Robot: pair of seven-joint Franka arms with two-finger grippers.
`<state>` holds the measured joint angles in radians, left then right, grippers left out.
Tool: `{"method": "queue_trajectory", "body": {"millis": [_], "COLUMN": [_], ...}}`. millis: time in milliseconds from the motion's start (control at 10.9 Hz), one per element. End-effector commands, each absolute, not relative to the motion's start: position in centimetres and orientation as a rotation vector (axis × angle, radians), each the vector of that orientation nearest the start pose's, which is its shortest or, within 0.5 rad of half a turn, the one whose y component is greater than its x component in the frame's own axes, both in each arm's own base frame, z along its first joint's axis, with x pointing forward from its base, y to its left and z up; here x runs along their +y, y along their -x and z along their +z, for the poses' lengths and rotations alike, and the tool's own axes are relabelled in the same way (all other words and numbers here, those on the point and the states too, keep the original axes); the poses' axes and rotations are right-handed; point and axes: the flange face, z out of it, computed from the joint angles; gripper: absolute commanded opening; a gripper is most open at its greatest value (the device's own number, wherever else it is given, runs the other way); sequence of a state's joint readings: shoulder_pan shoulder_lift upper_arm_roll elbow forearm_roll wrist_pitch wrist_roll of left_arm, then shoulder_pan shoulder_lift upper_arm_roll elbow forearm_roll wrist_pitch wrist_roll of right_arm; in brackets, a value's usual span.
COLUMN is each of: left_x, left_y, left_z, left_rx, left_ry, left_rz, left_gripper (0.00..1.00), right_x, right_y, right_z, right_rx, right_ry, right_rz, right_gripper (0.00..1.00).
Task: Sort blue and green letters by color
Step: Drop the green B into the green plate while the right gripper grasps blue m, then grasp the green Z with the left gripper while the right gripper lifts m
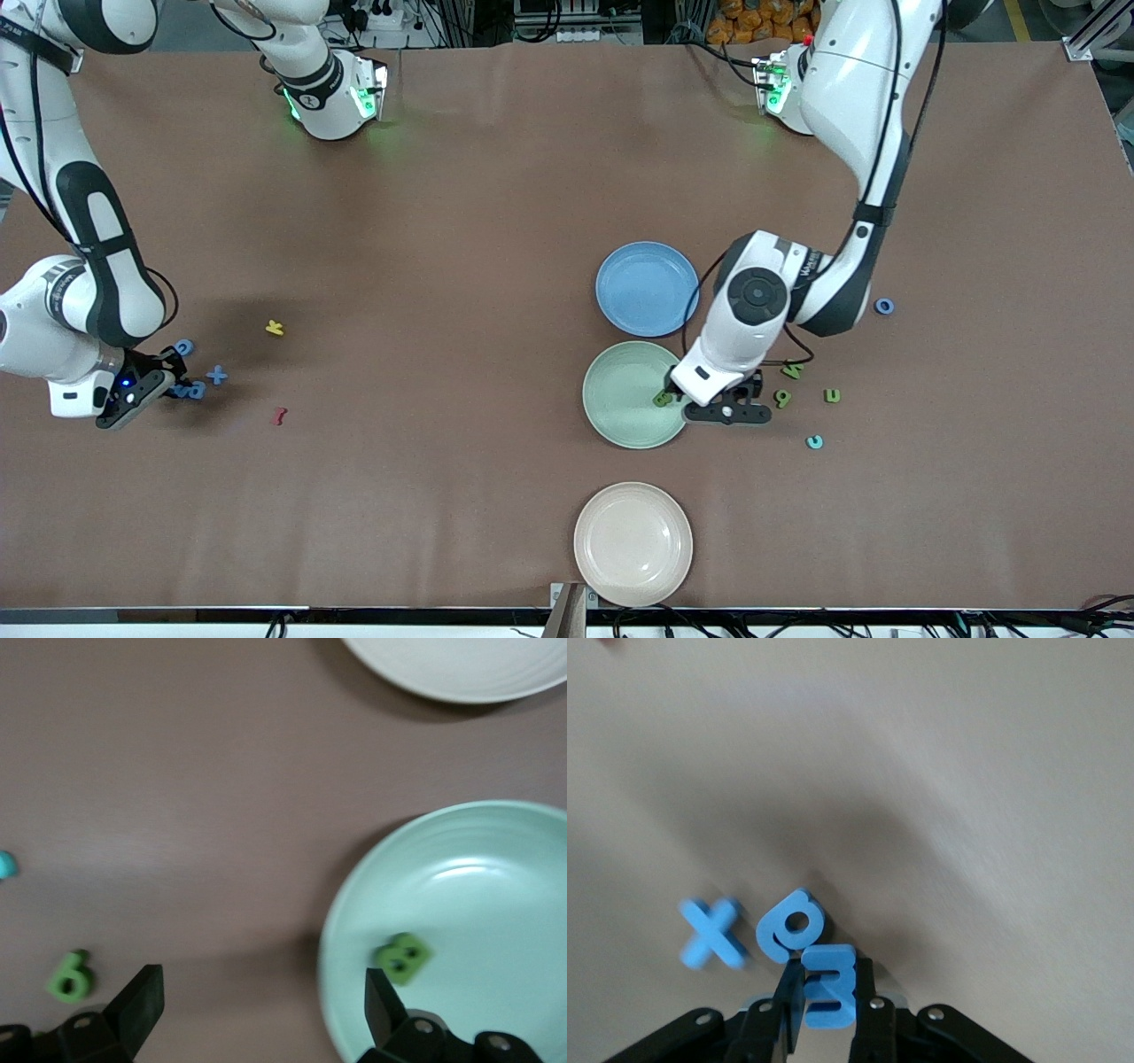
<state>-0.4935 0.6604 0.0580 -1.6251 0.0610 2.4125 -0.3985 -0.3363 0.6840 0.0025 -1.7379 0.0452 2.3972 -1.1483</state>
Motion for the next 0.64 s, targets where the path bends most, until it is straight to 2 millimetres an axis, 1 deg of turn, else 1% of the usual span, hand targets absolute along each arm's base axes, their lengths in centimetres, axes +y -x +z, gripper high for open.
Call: {"method": "queue_trajectory", "body": {"millis": [0, 92, 276, 368, 460, 552], "left_x": [-23.8, -21.7, -18.6, -17.7, -17.5, -17.1], "left_y": [-63.2, -63.1, -61.9, -61.2, -60.1, -59.3], "left_z": [24.6, 24.0, 23.1, 22.2, 21.0, 20.4], "left_rx": [0.426, 0.507, 0.681, 0.734, 0.762, 0.773], "left_ry": [3.071, 3.060, 2.981, 2.952, 2.942, 2.941], "left_rz": [-0.136, -0.101, -0.044, -0.012, 0.022, 0.039], "left_gripper": [1.00, 1.00, 1.00, 1.00, 1.00, 1.00], "right_x": [-17.2, -16.5, -14.4, -12.9, -11.5, -10.1], "right_y": [-63.6, -63.6, -63.9, -64.0, -63.9, -63.8], "right_z": [21.1, 21.7, 23.0, 23.7, 24.1, 24.6], "right_rx": [-0.998, -0.954, -0.878, -0.844, -0.809, -0.770], "right_ry": [2.861, 2.863, 2.860, 2.865, 2.876, 2.893], "right_rz": [0.014, 0.027, 0.051, 0.063, 0.073, 0.080], "right_gripper": [0.00, 0.00, 0.00, 0.00, 0.00, 0.00]}}
